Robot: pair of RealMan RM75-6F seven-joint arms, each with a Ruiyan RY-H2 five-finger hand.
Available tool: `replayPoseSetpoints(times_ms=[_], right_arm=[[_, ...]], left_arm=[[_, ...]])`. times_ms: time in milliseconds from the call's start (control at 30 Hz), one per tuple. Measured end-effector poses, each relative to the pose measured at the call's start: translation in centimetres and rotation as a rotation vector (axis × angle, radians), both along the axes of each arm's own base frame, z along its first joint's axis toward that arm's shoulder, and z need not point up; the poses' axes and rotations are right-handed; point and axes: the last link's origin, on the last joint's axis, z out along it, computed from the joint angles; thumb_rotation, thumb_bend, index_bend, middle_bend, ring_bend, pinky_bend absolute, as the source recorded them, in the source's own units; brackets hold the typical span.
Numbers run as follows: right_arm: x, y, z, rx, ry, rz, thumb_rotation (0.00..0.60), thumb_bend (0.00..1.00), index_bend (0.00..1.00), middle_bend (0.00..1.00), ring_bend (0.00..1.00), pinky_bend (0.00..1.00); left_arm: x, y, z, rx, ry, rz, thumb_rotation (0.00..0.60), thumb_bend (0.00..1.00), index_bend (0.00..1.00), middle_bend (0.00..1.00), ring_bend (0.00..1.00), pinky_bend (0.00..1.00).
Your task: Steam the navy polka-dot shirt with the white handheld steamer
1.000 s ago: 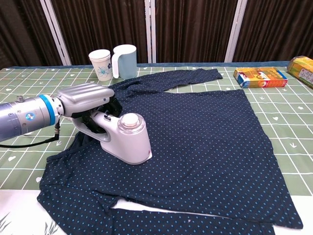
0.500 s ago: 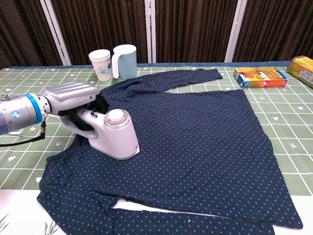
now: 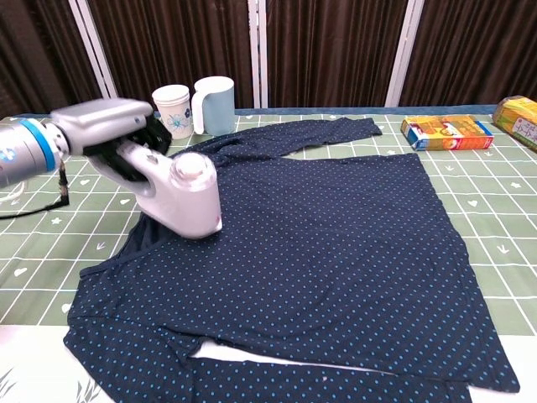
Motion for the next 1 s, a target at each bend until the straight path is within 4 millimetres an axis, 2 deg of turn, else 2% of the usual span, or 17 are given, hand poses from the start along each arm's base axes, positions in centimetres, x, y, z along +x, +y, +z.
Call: replayPoseSetpoints(times_ms=[167, 400, 667, 767, 867, 933, 967, 1000], right_arm=[[0.1, 0.0, -0.1, 0.002, 0.000, 0.004, 0.600, 0.00, 0.00, 0.00, 0.00, 0.00], [0.4, 0.1, -0.3, 0.009, 0.004, 0.013, 0.600, 0.00, 0.00, 0.00, 0.00, 0.00], [0.8, 0.2, -0.6, 0.019, 0.010, 0.025, 0.600, 0.00, 0.00, 0.00, 0.00, 0.00], [0.9, 0.1, -0.8, 0.021, 0.011, 0.027, 0.600, 0.00, 0.00, 0.00, 0.00, 0.00], [0.9, 0.1, -0.9, 0.024, 0.014, 0.026, 0.600, 0.00, 0.00, 0.00, 0.00, 0.00], [0.9, 0.1, -1.0, 0.029, 0.016, 0.025, 0.600, 0.00, 0.00, 0.00, 0.00, 0.00], [0.9, 0.1, -1.0, 0.029, 0.016, 0.025, 0.600, 0.00, 0.00, 0.00, 0.00, 0.00], [0.9, 0.2, -1.0, 0.029, 0.016, 0.025, 0.600, 0.00, 0.00, 0.00, 0.00, 0.00]], left_arm=[[-1.6, 1.3, 2.9, 0.068, -0.012, 0.060, 0.600, 0.71, 1.00, 0.93, 0.87, 1.00], [-6.1, 1.8, 5.7, 0.131, 0.006, 0.180, 0.600, 0.72, 1.00, 0.93, 0.87, 1.00], [-11.3, 1.4, 7.1, 0.157, 0.017, 0.320, 0.600, 0.71, 1.00, 0.93, 0.87, 1.00], [-12.8, 1.1, 7.0, 0.152, 0.007, 0.362, 0.600, 0.61, 0.98, 0.89, 0.83, 1.00], [-13.4, 0.9, 6.5, 0.139, 0.006, 0.378, 0.600, 0.29, 0.81, 0.72, 0.71, 0.88], [-13.6, 0.8, 6.1, 0.126, 0.016, 0.383, 0.600, 0.06, 0.57, 0.48, 0.52, 0.67], [-13.6, 0.7, 6.0, 0.123, 0.022, 0.384, 0.600, 0.02, 0.48, 0.38, 0.42, 0.59], [-13.7, 0.7, 5.9, 0.121, 0.031, 0.386, 0.600, 0.00, 0.35, 0.21, 0.27, 0.46]])
